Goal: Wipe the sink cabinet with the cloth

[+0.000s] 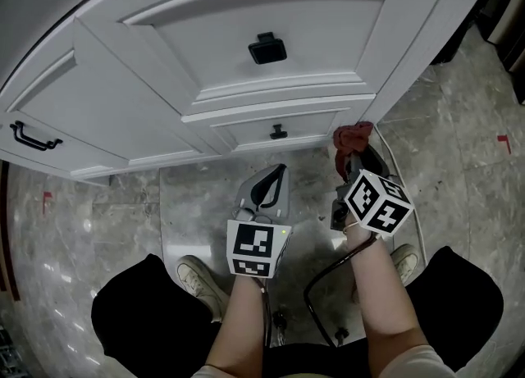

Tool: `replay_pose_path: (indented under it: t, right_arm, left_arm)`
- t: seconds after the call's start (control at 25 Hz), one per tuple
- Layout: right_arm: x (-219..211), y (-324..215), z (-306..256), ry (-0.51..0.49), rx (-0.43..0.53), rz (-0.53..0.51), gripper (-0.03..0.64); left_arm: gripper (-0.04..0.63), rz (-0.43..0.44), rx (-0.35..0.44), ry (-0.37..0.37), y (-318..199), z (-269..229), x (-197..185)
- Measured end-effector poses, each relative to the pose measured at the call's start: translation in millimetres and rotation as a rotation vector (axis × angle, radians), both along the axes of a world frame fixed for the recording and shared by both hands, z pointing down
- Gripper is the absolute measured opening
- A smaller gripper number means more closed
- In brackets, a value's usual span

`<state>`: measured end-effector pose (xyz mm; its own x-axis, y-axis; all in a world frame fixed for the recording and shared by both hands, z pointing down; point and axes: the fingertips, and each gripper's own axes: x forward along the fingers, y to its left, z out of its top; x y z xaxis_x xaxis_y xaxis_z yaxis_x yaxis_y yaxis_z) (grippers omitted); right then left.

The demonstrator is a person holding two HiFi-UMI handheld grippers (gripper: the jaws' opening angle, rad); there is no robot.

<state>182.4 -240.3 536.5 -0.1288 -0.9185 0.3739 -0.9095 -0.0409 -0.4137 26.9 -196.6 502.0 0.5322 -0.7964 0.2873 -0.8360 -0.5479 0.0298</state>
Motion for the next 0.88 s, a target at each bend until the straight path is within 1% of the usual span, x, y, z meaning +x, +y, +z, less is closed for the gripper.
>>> replay_pose_path:
  t: [0.08,0.2,0.28,0.36,0.48,0.64,0.76,0.88]
  right_arm:
    - [1.3,2.0,-11.2,-0.007,0.023,-0.005,0.086]
    - [-5.0,10.4,-29.1,0.026,0.055,-0.031,0.086]
    - [-13.9,17.8,-45.3,0.049,0.081,-0.056,0.086]
    - [-26.4,27.1,-66.4,0.067,0.116,-0.081,0.087]
    - [-46.9,45.1,-109.0,0.110,0.203,-0.123,0.087]
    - [-68.6,85.5,-157.6,0.166,0.307,-0.168,0.087]
    - [-81.8,118.2,-180.6,0.190,0.358,-0.211,0.087]
    - [-90.1,151.8,-196.3,0.198,0.384,-0.241,0.087]
  left_arm:
    - [0.002,0.005,0.004,-0.001,2.4,-4.9,-0.1]
    - [0.002,0.001,0.013,0.014,8.0,-20.2,-4.6]
    - [0.002,-0.012,0.035,0.033,12.2,-38.2,-10.2]
    - [0.002,-0.026,0.074,0.052,18.9,-61.6,-17.3]
    - [0.002,-0.048,0.148,0.085,35.9,-101.8,-27.7]
    - [0.002,-0.091,0.230,0.147,74.0,-146.2,-44.2]
    - [0.002,-0.128,0.275,0.195,101.7,-170.2,-57.5]
    - [0.002,-0.153,0.304,0.240,130.7,-190.7,-68.0]
